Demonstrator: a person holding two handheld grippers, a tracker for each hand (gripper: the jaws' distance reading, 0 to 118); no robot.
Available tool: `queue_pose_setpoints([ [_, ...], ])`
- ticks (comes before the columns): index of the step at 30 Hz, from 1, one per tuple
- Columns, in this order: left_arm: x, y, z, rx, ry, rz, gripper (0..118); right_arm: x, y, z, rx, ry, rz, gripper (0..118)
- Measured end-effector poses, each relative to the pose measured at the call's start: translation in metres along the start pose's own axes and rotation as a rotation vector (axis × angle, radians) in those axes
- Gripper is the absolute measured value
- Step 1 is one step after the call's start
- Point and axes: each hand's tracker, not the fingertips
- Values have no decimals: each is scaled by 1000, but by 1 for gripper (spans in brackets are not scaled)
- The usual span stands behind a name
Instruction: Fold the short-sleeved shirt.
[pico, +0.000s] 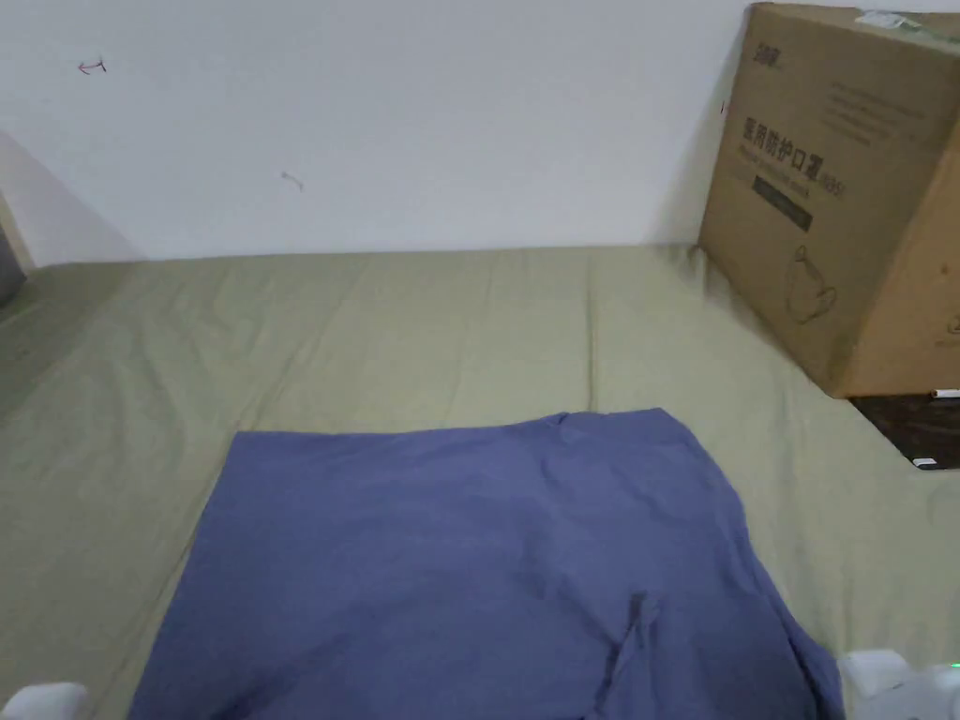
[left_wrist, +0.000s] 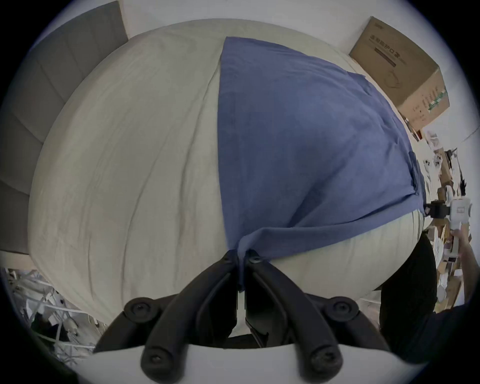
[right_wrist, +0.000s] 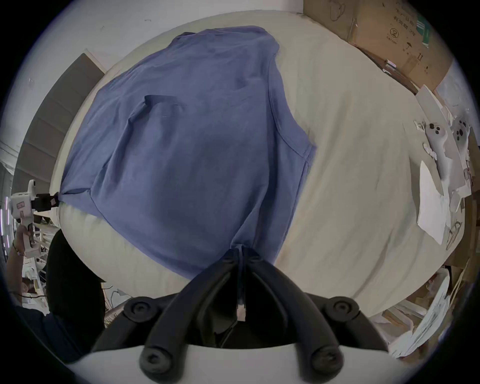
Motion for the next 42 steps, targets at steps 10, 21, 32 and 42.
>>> queue_pose_setpoints([
  [10,-4,-8,-5,40,-26,153,15,4,-5,-6,30,15,-195,10],
  [21,35,14,104,298,-56,65,109,-31,20,96,239,-3,-140,117],
  [32,71,7,123,327,-6,-56,56,-54,-2,120,422,244,-198,48],
  [42,22,-11,76,229,44,114,0,-64,-10,128,481,232,-191,0],
])
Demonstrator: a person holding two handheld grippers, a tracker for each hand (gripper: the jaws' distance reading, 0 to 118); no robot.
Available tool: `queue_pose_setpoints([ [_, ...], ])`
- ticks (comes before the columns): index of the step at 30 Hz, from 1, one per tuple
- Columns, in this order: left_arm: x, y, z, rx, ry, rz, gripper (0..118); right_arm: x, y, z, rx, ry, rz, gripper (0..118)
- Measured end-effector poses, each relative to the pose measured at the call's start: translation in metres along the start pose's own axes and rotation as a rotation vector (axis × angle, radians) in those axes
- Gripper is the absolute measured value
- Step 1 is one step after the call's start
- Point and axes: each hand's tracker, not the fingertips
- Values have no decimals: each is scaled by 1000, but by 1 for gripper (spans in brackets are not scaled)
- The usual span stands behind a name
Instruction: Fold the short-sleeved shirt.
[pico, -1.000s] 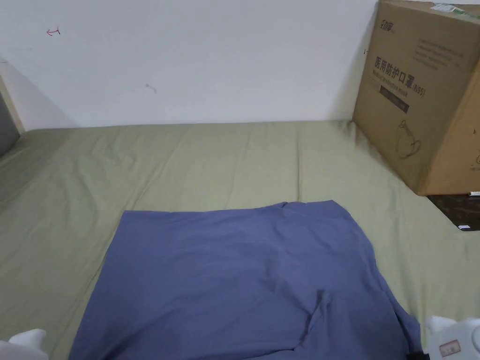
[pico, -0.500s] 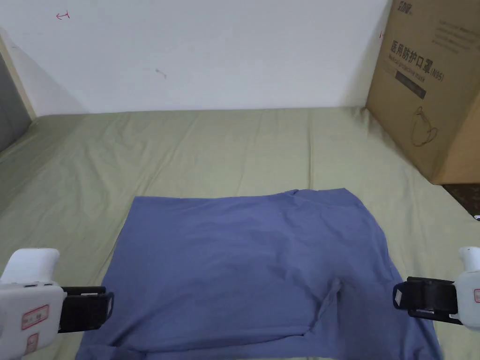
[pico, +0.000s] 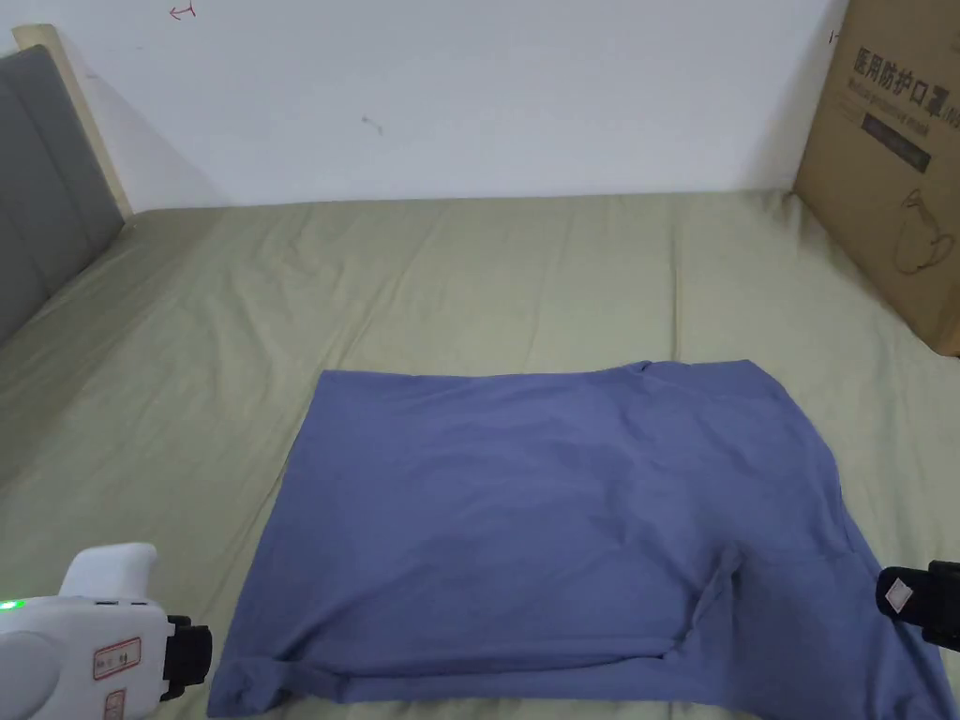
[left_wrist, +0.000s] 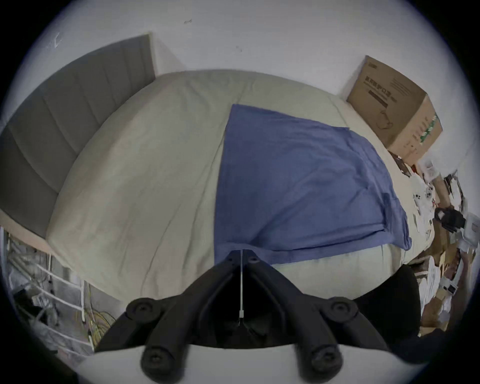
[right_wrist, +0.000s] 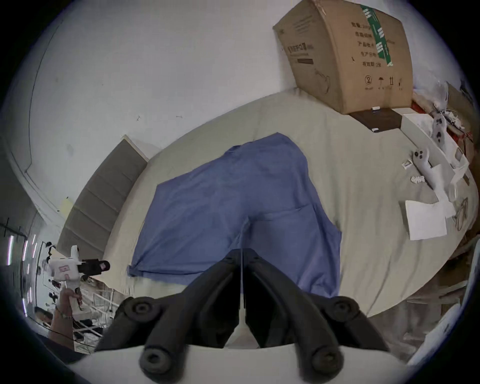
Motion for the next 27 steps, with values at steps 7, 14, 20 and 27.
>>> queue_pose_setpoints([
  [7,-23,-11,-63,-94,23,57,100,13,-18,-19,-87,-10,-80,0],
  [14,-1,-14,-83,-72,33,-20,10,24,-31,-28,-122,-56,-103,0],
  [20,6,-13,-53,15,-33,19,5,50,-33,-30,-121,-172,-118,2],
  [27,-3,-8,-25,37,-41,63,5,105,-35,-80,-295,-302,-187,106],
])
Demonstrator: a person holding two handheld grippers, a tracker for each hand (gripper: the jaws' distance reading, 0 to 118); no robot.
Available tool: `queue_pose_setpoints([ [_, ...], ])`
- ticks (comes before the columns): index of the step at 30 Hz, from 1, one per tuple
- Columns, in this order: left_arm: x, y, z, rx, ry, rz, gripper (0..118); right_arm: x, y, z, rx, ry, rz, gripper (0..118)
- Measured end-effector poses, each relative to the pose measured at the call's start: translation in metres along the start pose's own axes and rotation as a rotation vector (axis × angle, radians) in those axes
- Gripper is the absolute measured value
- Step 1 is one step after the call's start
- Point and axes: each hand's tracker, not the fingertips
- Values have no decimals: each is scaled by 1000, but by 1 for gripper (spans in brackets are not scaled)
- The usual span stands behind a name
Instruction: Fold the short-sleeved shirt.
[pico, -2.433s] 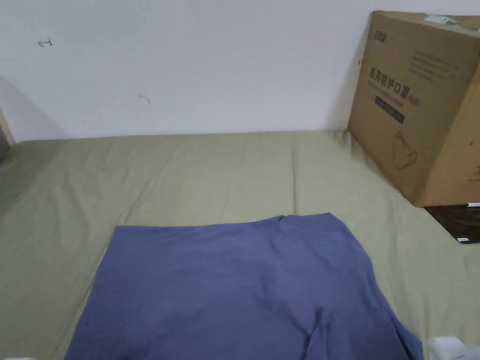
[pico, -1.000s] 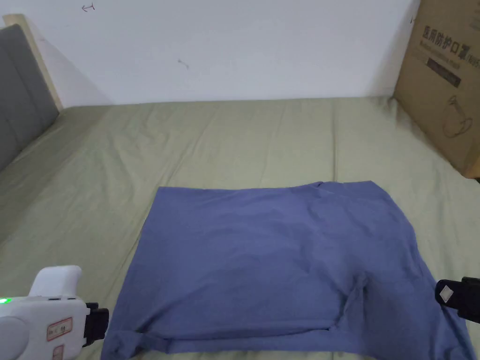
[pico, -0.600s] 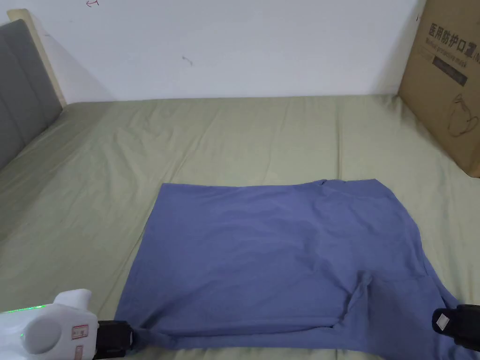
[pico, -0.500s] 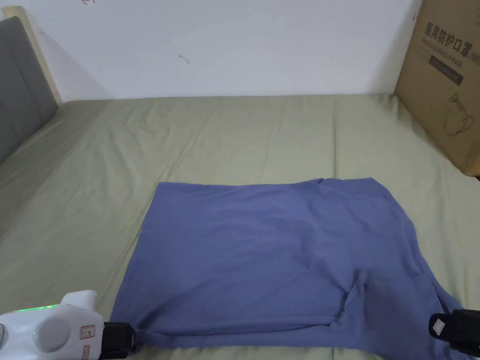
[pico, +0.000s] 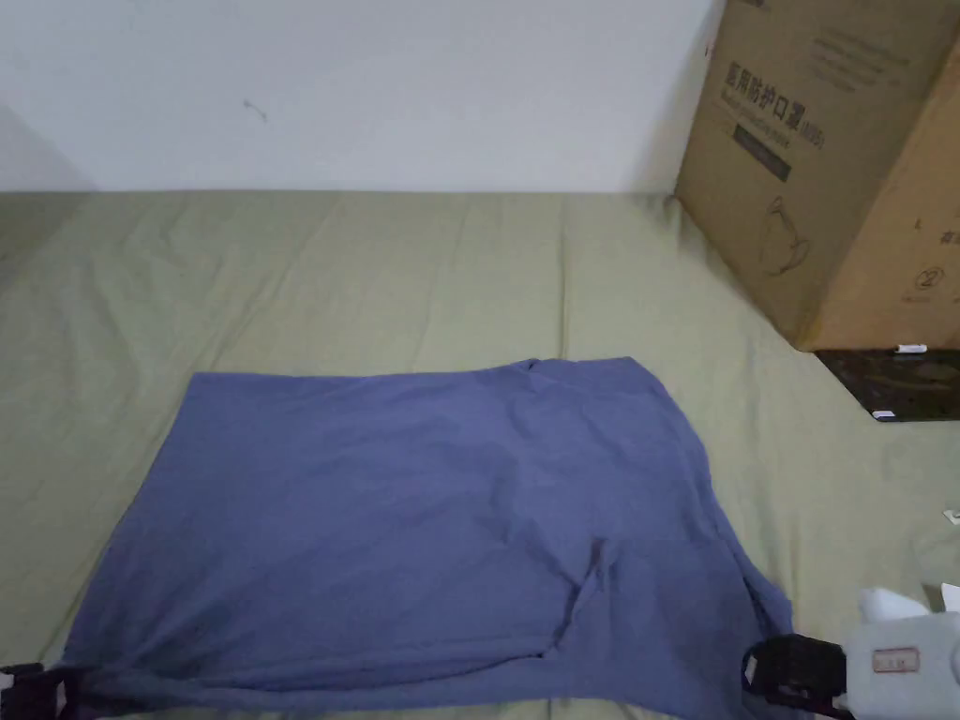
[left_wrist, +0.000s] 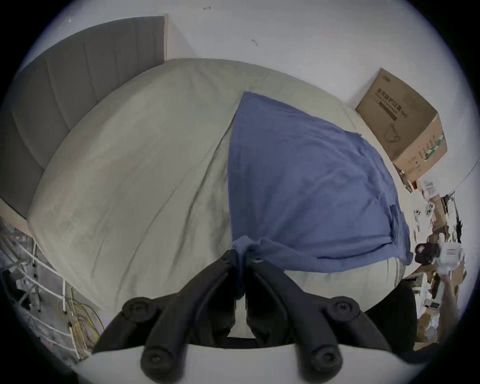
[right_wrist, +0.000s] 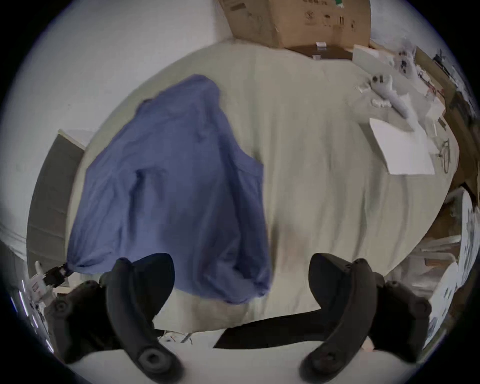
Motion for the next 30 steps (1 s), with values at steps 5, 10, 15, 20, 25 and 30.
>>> queue_pose_setpoints([
  [5,9,6,3,-11,21,-49,5,-7,-2,-13,-42,-134,198,76],
  [10,8,4,-3,-29,21,-33,5,-10,-8,1,2,-94,275,6],
  [15,-2,0,2,26,-43,76,5,-17,-11,12,22,-50,292,2],
  [20,-11,7,20,37,-64,82,5,-3,-9,36,75,19,210,2],
  [25,-8,24,31,42,-94,88,5,-2,8,68,123,113,142,2],
  [30,-3,80,12,32,-119,113,5,-31,63,79,131,153,132,2],
])
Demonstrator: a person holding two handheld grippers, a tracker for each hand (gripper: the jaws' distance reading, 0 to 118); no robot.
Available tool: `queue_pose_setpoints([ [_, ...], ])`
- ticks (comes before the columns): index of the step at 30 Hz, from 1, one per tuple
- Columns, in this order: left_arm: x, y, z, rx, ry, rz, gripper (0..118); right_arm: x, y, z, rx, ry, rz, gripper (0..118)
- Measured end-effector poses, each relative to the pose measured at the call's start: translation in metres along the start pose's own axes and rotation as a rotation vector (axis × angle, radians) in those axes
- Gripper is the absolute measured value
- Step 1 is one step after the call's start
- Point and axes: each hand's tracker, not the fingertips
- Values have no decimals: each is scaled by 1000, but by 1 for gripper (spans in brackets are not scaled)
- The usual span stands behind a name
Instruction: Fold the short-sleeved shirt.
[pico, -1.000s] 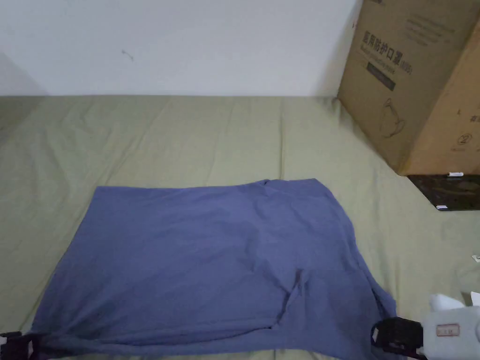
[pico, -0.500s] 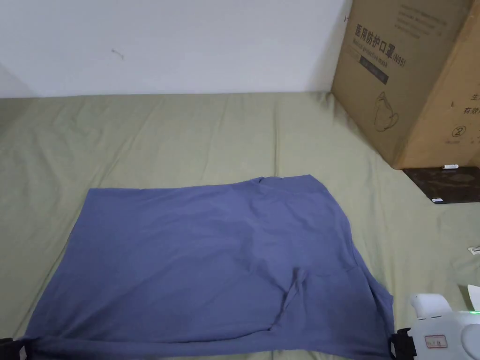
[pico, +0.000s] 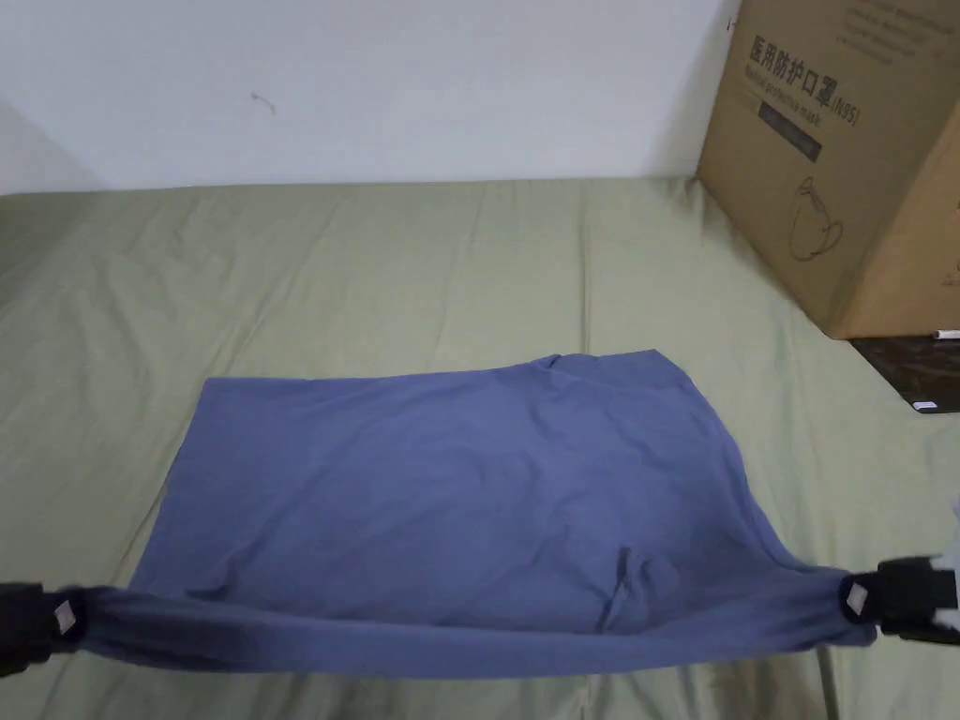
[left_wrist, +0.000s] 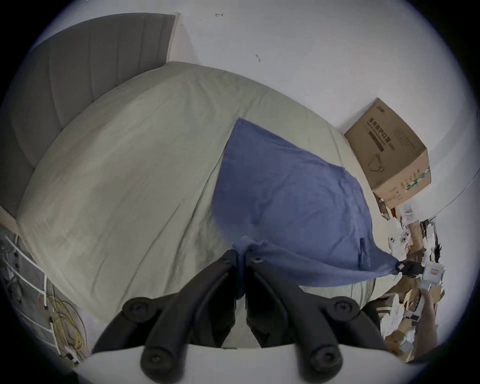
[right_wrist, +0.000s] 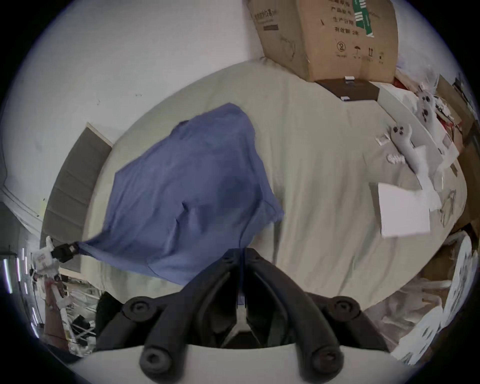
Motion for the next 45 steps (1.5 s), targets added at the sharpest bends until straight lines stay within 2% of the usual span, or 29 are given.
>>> queue_pose_setpoints([
  [4,8,60,-38,-3,4,33,5,-14,68,-34,-18,4,-44,2],
  [9,12,121,-108,-63,28,59,5,-19,143,-101,-78,-14,-139,2],
  [13,13,143,-147,-84,43,81,5,-23,172,-144,-85,-47,-180,2],
  [14,13,146,-153,-79,38,92,11,-22,175,-151,-82,-59,-193,5],
  [15,12,147,-158,-75,27,104,27,-23,175,-156,-74,-66,-207,19],
  [16,12,147,-159,-69,24,112,55,-25,173,-159,-64,-77,-215,51],
  [17,13,145,-159,-57,30,117,77,-27,169,-158,-31,-98,-218,77],
  [18,13,142,-158,-50,29,119,87,-25,166,-159,-21,-102,-208,88],
  [19,13,138,-155,-48,21,116,87,-25,159,-157,-21,-106,-193,88],
  [20,14,134,-151,-38,10,106,108,-26,153,-152,-5,-109,-165,104],
  [23,17,120,-135,-28,-3,24,107,-28,135,-137,-8,-94,-95,104],
  [25,23,103,-117,-9,14,-83,107,-35,115,-117,24,-83,-31,104],
  [27,31,84,-97,7,51,-183,105,-41,96,-96,55,-49,29,102],
  [28,33,74,-86,-2,47,-222,98,-44,85,-86,70,-17,57,96],
  [29,31,65,-79,-14,36,-247,70,-46,76,-77,77,24,78,76],
  [30,33,56,-72,-35,29,-275,36,-48,67,-69,85,68,98,50],
  [31,35,47,-69,-67,55,-293,4,-50,58,-64,92,86,105,19],
  [32,36,40,-66,-77,95,-307,0,-52,50,-61,87,70,109,0],
  [33,30,34,-63,-71,112,-309,0,-53,40,-57,103,47,110,0],
  [35,24,31,-62,-77,70,-279,0,-54,36,-56,97,76,111,0],
  [37,16,33,-71,-76,93,-236,0,-54,29,-57,93,78,105,0],
  [38,12,37,-79,-85,119,-214,1,-55,30,-59,85,72,105,0],
  [39,7,43,-90,-104,133,-184,9,-55,29,-61,70,69,105,0],
  [40,2,49,-101,-116,124,-156,34,-53,27,-64,60,67,104,0],
  [41,-3,52,-112,-132,116,-144,86,-52,26,-65,52,66,101,0],
  [42,-6,57,-128,-160,120,-135,110,-52,26,-66,46,63,97,0],
  [43,-8,60,-144,-207,157,-145,113,-51,26,-66,44,60,93,0],
  [45,-10,60,-164,-220,201,-171,109,-47,26,-67,40,61,81,0],
])
